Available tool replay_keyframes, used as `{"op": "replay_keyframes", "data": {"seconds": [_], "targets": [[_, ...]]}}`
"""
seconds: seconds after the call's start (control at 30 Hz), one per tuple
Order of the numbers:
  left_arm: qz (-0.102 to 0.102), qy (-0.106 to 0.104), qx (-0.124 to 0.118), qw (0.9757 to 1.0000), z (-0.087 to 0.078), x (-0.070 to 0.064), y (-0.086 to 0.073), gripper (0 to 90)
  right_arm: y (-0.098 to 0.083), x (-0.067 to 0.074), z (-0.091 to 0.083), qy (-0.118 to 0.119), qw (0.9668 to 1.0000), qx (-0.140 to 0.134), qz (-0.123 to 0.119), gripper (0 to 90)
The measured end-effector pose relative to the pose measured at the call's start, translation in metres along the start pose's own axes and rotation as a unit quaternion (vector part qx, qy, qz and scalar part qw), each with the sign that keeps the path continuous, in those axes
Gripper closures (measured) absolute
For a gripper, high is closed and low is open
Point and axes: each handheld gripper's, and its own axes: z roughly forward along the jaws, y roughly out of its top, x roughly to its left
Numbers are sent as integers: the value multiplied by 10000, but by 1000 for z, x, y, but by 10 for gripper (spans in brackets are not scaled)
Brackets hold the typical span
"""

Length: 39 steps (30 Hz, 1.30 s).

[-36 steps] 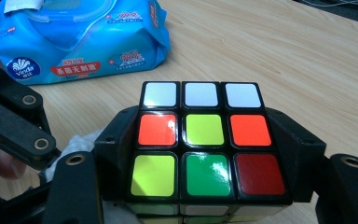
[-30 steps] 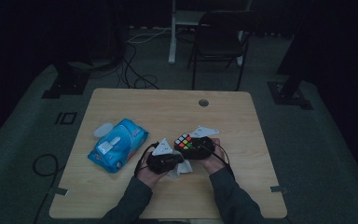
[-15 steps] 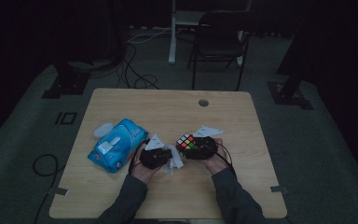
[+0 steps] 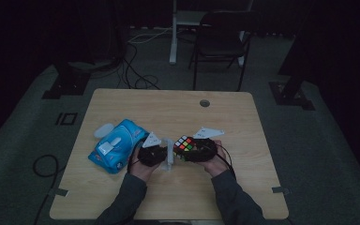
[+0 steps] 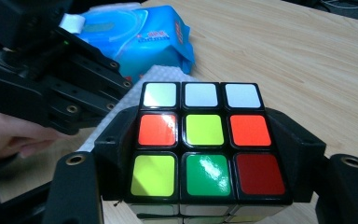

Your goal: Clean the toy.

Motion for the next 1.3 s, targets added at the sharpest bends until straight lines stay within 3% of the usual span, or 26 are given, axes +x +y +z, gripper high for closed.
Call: {"op": "replay_keyframes", "data": {"seconds": [0.53, 1.0, 1.17, 1.3], "targets": [[-92, -19, 47, 9999, 4, 1, -3, 856, 5, 1, -2, 77, 9998, -185, 96, 339], [181, -433, 122, 9988, 14, -20, -1, 857, 9, -2, 3, 63, 9984, -388, 394, 339], [301, -602, 117, 9977, 17, -30, -2, 856, 10, -3, 4, 58, 9984, -391, 408, 339], [315, -622, 109, 9975, 18, -30, -1, 855, 10, -3, 3, 45, 9984, -393, 408, 339]]}}
